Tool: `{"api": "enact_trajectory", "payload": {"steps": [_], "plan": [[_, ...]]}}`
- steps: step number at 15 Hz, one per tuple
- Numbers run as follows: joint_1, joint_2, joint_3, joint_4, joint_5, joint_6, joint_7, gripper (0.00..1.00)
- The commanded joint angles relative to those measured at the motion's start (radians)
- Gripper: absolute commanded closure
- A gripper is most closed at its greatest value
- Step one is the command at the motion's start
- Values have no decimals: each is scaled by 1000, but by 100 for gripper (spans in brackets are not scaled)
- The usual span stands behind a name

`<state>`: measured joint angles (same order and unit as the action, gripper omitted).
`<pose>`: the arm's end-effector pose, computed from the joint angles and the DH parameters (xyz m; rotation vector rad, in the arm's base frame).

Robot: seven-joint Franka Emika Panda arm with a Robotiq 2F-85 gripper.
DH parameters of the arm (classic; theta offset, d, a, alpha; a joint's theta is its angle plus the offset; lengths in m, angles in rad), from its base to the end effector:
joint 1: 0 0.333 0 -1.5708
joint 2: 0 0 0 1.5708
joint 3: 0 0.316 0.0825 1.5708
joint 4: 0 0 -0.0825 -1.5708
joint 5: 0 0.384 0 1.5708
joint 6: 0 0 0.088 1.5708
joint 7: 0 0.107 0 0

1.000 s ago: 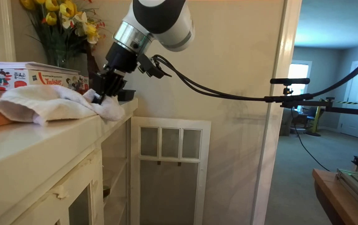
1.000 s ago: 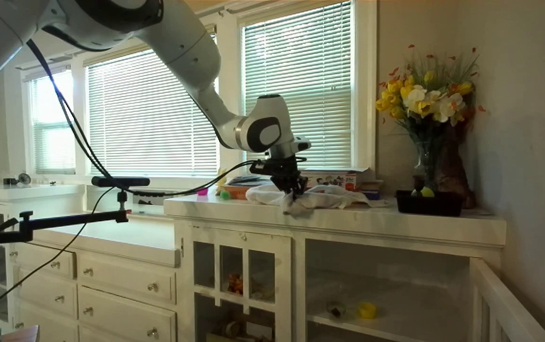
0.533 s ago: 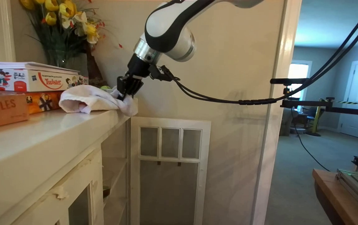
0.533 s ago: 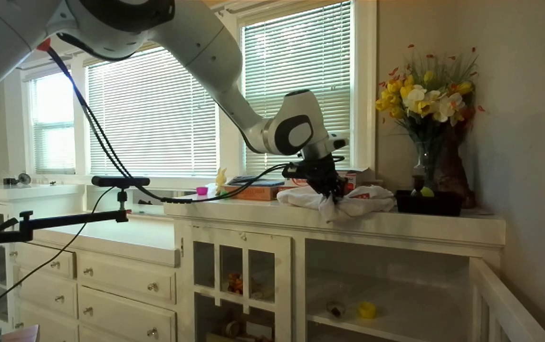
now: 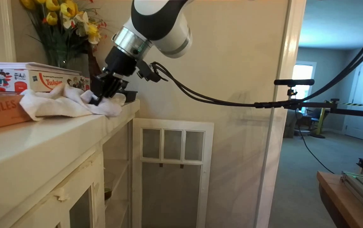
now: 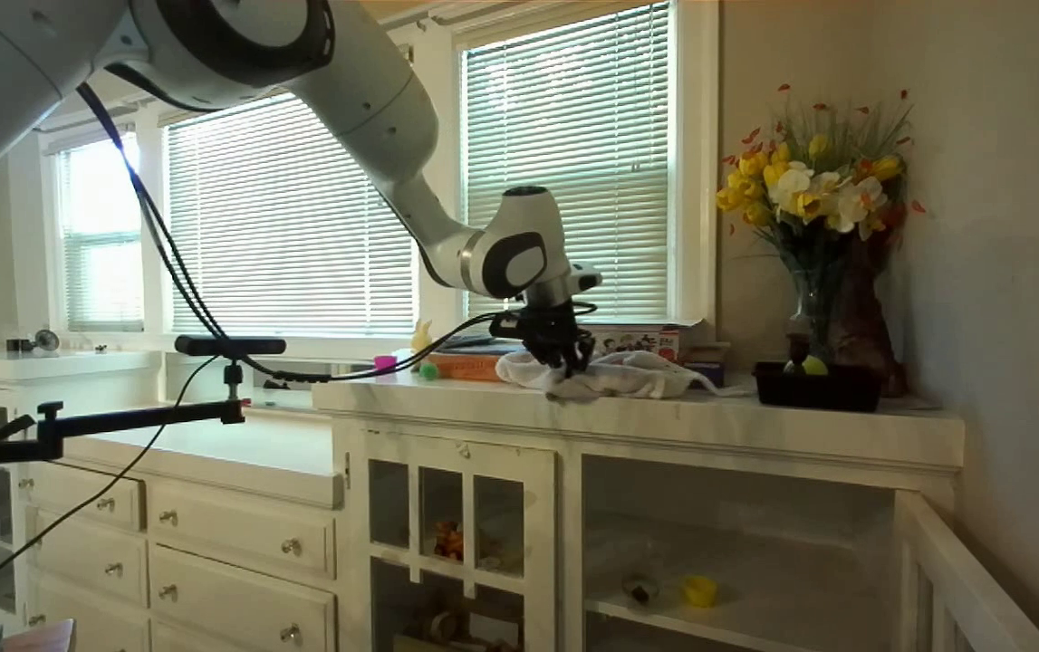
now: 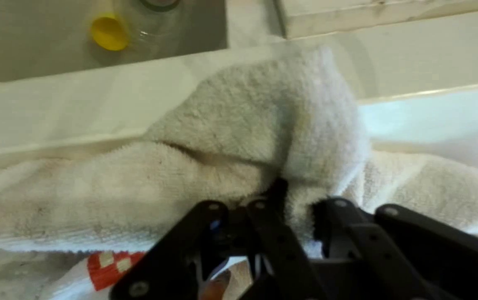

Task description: Use the white cloth to wipe the top counter

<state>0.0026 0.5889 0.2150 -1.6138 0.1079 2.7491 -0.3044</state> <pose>0.7222 0.1265 0.3510 -2.8289 -0.5214 -0.8304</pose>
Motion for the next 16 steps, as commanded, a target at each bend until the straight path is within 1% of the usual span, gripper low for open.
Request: {"api": "enact_trajectory", "payload": {"steps": [1,3,5,8,13,16], "plan": [[6,-38,98,-102,0,-24,-91,97],[16,-46,114,-119,-6,-31,-100,97],[21,-41,95,-104,-10,-30,-80,97],[-5,-30,45,-62,-1,-21,-39,97],[-74,-30,-60,-10,12,-16,33,97],[-84,-20,-91,7,-1,-18,56,97]]}}
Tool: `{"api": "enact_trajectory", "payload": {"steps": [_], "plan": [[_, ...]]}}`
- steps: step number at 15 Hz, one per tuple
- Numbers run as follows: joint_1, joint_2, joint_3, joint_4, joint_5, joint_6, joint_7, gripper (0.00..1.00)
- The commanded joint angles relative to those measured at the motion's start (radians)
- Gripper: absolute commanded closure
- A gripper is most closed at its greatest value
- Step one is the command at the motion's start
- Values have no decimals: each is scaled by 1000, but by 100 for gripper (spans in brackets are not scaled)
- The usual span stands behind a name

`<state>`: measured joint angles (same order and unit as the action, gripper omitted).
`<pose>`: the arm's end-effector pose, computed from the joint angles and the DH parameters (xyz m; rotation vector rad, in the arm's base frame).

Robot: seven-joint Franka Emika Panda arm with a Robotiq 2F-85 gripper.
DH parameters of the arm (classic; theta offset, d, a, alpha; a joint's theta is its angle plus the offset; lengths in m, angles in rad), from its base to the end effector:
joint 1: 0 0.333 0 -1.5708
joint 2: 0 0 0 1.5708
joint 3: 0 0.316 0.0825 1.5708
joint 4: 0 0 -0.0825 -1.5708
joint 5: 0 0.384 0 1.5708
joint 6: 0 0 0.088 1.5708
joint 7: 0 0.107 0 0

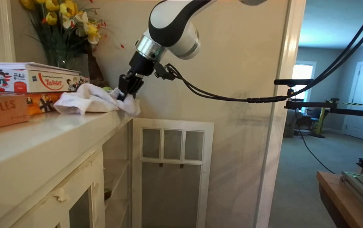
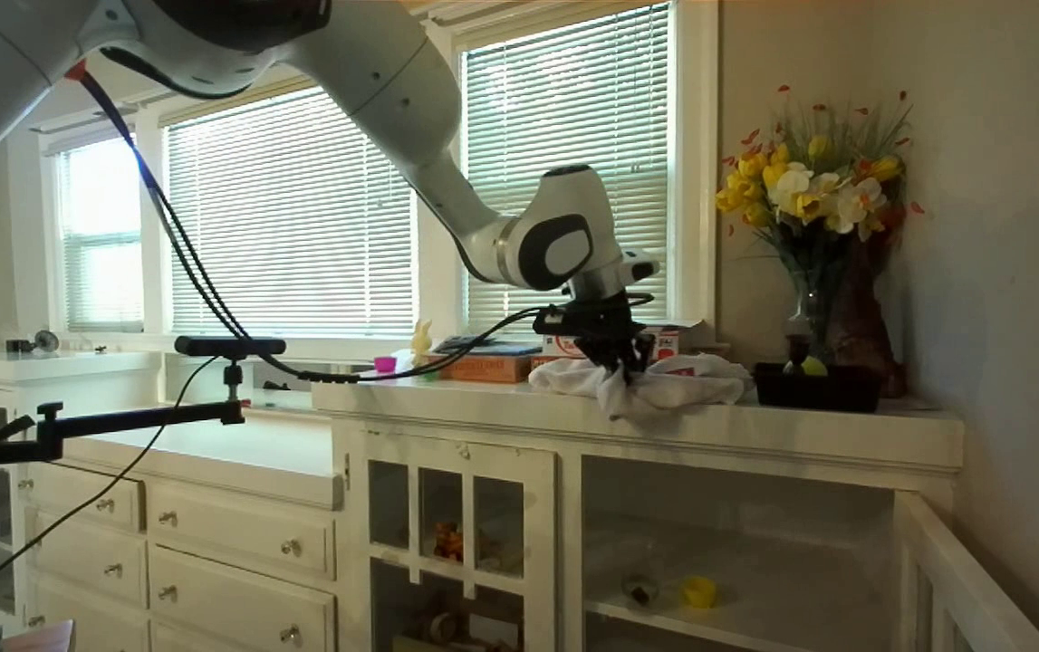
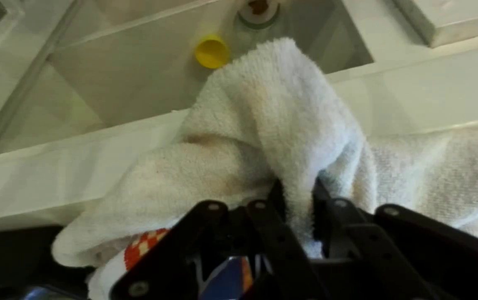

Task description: Use the white cloth to wipe the top counter

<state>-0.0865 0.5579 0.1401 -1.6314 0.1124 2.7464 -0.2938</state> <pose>0.7288 0.0172 0.3603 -2.9318 -0.3144 -0.8662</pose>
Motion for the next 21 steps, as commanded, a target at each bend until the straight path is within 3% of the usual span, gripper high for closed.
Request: {"api": "enact_trajectory", "payload": {"steps": [1,12,17,21], "plan": [[8,9,-15,17,-9,-14,41,97],[106,-57,169,-156,-29,-27,-136,97],[92,-47,117,-115,-21,-22,-82,97],[32,-43,75,-66,32,-27,-23,97]]}}
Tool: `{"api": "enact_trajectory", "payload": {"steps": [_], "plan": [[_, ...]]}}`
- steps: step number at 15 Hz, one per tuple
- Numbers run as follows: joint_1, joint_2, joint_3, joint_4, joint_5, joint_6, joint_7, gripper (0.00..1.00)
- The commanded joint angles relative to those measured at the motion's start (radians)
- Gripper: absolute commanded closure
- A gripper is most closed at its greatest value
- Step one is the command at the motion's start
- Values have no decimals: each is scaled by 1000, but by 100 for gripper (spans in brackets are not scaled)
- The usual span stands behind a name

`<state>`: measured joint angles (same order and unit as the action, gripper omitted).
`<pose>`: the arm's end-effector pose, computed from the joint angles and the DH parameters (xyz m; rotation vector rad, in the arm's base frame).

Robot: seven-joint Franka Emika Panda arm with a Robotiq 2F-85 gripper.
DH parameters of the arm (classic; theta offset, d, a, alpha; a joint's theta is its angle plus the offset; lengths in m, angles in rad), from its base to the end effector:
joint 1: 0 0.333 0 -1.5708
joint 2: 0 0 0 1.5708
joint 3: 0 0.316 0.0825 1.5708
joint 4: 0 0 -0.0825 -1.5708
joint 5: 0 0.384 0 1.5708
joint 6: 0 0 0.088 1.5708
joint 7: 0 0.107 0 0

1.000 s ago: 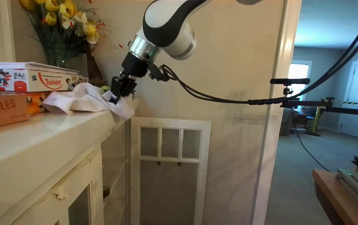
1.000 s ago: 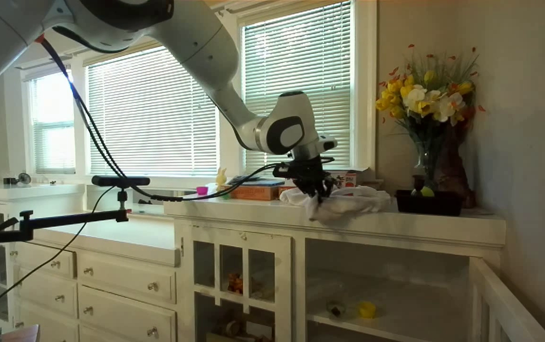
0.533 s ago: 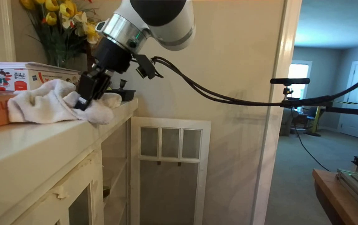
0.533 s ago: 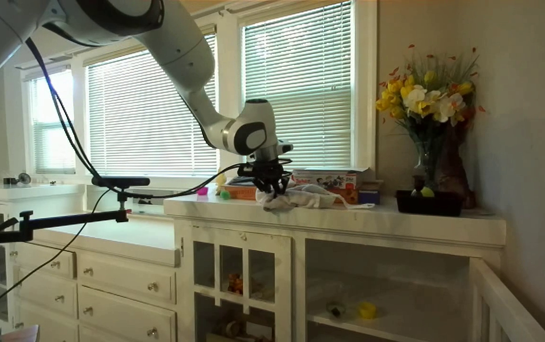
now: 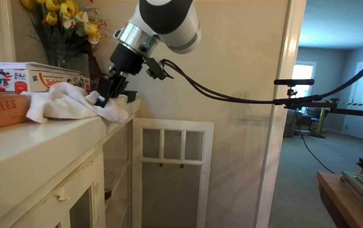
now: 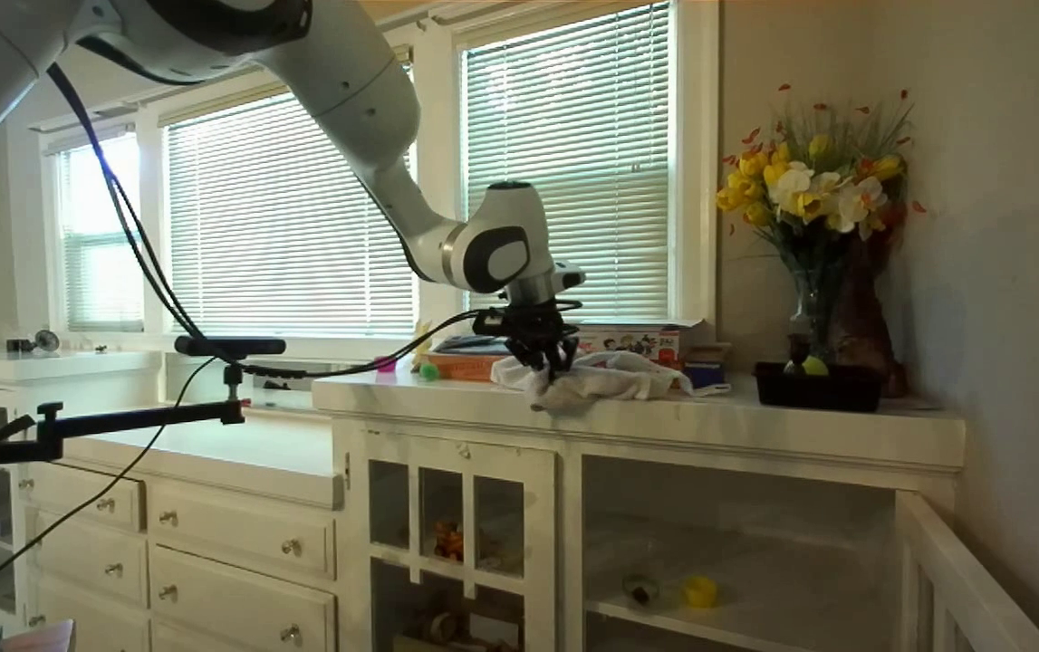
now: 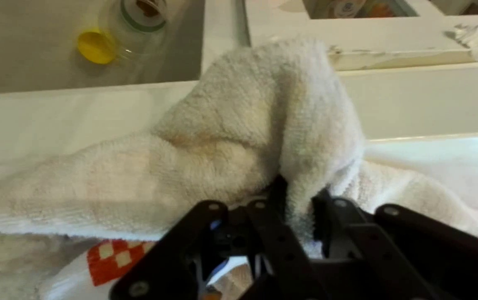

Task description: Use the white cloth to wipe the top counter

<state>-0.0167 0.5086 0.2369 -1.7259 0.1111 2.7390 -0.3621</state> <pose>0.6960 0.1278 0.3538 -2.8363 -0.6224 -0.7797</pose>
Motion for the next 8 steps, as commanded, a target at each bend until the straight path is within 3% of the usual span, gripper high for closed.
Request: {"api": "enact_trajectory", "payload": {"steps": [1,8], "plan": [[-44,8,-34,35,32,-19,58,97],[10,-12,-4,-20,-15,-21,25,97]]}}
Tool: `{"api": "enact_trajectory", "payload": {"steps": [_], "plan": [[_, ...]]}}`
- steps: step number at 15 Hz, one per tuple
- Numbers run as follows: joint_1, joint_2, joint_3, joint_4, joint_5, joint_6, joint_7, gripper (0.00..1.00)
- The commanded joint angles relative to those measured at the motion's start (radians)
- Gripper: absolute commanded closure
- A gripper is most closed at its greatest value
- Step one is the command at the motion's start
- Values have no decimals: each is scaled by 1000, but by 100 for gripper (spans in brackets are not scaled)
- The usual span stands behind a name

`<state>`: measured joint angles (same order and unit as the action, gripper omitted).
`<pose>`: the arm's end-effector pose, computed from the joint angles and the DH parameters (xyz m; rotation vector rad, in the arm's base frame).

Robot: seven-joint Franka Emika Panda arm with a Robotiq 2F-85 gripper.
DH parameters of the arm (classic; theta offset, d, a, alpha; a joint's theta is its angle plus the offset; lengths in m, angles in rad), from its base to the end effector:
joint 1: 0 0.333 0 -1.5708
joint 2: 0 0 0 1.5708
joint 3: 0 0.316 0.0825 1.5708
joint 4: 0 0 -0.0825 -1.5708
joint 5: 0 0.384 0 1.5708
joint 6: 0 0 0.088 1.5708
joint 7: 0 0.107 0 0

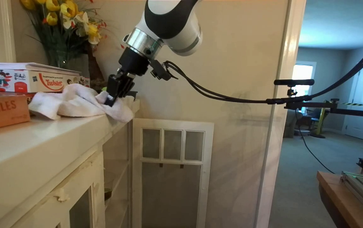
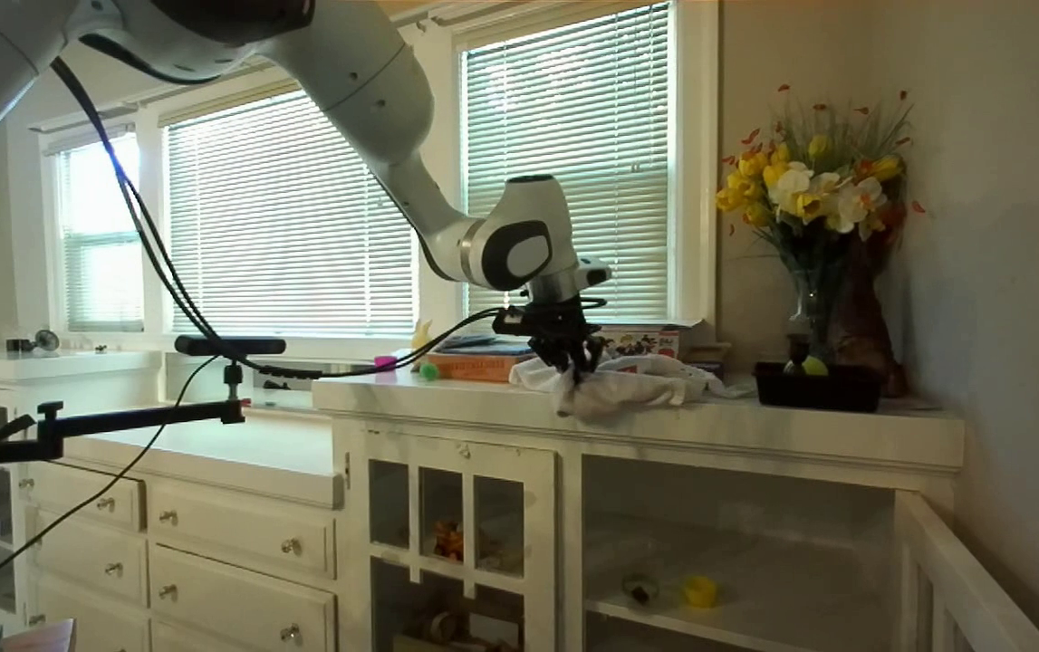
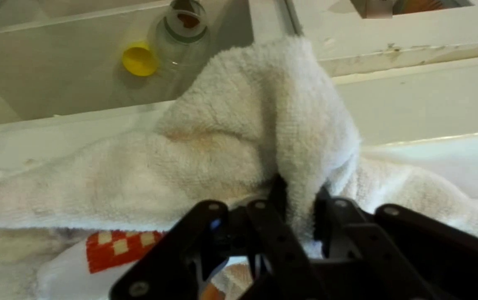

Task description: Use the white cloth to wipe the top counter

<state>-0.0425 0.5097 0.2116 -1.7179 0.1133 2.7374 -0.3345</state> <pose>0.7031 0.0944 0.3550 -2.8708 -0.5188 -0.7891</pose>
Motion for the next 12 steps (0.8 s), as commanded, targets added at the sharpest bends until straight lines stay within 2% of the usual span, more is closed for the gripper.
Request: {"api": "enact_trajectory", "payload": {"steps": [1,5,9,10,12], "plan": [[49,-17,31,-37,-22,-23,-10,97],[85,-12,50,-29,-19,-29,-7,97],[99,-44,-43,-36,-40,-23,111,97],[94,-58,-62,-37,-40,-22,132,97],[51,-82,-45,-42,-7,19,84,97]]}}
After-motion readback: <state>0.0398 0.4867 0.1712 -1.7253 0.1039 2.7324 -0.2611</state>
